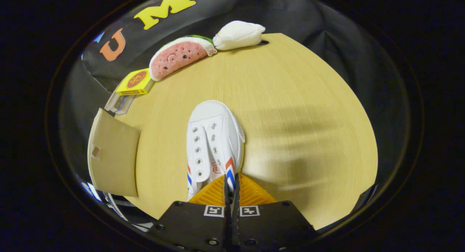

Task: Open the storage box then place both shoes into the box .Put the left shoe in first, then the right shoe, with the right side of both shoes facing outward in a uniform manner.

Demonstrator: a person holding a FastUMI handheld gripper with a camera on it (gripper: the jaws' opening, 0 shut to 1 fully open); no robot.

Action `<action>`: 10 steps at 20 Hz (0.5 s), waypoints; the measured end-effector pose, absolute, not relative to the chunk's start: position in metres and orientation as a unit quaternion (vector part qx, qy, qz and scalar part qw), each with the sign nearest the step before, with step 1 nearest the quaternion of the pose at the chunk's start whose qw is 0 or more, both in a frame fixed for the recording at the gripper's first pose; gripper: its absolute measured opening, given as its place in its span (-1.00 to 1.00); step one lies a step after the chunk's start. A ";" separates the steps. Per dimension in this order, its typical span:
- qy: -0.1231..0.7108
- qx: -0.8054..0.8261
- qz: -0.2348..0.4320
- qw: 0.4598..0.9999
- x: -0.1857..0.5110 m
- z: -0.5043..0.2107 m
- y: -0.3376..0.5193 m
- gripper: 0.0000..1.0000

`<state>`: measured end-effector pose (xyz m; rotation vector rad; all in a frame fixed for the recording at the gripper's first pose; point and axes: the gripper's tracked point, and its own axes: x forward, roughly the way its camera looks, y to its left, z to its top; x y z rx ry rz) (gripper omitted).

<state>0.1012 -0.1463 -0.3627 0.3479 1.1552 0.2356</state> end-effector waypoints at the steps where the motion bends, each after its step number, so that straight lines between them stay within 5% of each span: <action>1: 0.542 0.169 0.109 0.816 0.099 -0.362 -0.143 -0.98; 10: 0.512 0.194 0.102 0.830 0.081 -0.285 -0.117 -0.99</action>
